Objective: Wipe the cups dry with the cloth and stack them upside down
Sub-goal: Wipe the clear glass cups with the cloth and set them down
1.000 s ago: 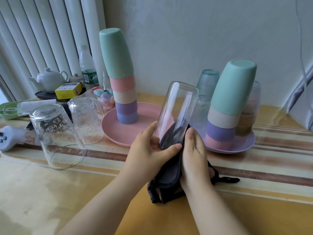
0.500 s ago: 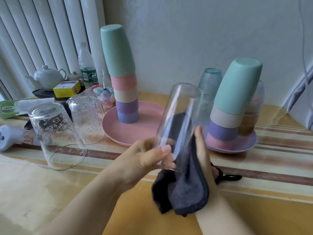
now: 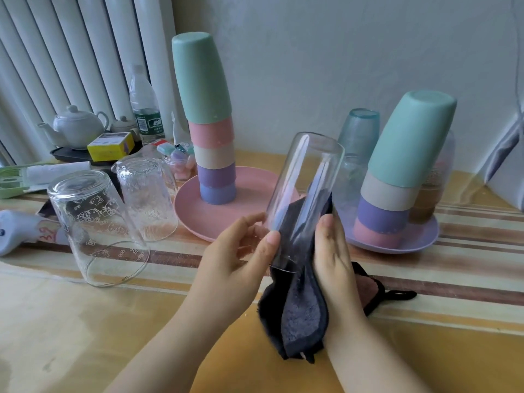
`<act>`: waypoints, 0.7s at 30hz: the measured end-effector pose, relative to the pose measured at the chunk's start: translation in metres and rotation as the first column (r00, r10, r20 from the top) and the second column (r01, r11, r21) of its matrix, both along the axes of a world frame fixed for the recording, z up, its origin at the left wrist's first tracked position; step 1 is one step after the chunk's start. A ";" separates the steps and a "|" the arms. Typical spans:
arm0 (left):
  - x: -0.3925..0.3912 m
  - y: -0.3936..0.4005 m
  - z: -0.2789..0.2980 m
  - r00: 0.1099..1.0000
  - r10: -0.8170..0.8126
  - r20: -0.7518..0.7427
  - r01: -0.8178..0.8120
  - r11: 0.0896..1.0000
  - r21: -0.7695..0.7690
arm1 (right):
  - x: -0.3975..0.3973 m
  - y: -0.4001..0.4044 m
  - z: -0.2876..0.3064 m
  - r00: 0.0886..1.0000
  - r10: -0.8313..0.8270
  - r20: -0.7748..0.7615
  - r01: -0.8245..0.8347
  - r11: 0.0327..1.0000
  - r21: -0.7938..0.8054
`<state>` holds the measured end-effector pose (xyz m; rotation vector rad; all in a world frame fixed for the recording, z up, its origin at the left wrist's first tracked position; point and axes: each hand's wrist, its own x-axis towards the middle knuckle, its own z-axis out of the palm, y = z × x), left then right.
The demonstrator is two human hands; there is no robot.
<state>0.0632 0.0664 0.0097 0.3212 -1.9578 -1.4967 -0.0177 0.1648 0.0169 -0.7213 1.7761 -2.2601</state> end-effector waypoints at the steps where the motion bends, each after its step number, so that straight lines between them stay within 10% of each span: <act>1: 0.000 0.002 0.000 0.999 -0.033 0.022 0.033 0.999 0.006 | 0.001 -0.001 0.000 1.000 0.013 -0.026 -0.013 1.000 0.006; 9: -0.002 -0.012 -0.001 0.995 -0.099 0.014 0.077 0.846 0.528 | -0.014 -0.001 -0.002 0.994 -0.102 -0.037 0.107 0.978 0.179; 12: -0.004 -0.014 -0.001 0.983 -0.177 -0.053 0.169 0.742 0.648 | -0.021 0.012 0.015 0.953 -0.249 -0.173 0.244 0.968 -0.050; 17: 0.001 -0.012 0.006 0.931 -0.341 -0.126 0.314 0.580 0.752 | -0.001 0.008 0.013 0.801 0.351 -0.485 -0.240 0.930 0.278; 21: 0.011 -0.032 0.010 0.934 -0.306 -0.187 0.326 0.510 0.796 | -0.011 0.007 0.009 0.875 0.421 -0.240 -0.402 0.907 0.124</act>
